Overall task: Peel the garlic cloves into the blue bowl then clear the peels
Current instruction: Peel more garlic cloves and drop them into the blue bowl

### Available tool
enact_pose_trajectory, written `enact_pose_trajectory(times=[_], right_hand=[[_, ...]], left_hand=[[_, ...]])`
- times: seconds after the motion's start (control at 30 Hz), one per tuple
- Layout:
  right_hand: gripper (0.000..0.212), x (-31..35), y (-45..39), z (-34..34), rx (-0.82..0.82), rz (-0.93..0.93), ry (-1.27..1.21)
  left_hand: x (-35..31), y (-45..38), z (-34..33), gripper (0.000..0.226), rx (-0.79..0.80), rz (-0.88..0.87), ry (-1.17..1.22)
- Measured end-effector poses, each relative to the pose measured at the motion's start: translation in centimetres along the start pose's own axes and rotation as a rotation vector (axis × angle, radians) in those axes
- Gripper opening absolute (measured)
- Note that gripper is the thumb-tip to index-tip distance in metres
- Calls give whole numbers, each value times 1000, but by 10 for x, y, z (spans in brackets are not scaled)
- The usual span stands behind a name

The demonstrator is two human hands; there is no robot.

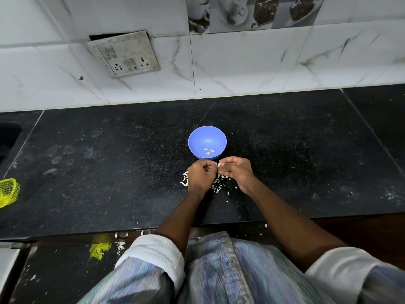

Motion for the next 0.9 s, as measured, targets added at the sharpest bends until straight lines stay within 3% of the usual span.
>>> enact_pose_trajectory(times=[0.2,0.53,0.9], right_hand=[[10,2,-5,-4,-21,48,126],[6,3,-10,-4,-98,130,284],[10,-6,-8,-8,-21,86,194]], left_hand=[[-5,2,1,2,-11,-18,-102],[-16,5,-1,12,-81,8,-302],[-4,3,0,12,-63,45,-289]])
Point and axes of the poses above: each hand's wrist, its own y-axis away from the middle knuckle, its own z-axis out of the back of the hand, x = y × z, the point moved 5 cm from there along -y, towards the middle knuckle, and after that the axes turned 12 degrees about y, right-handed, at the moved point
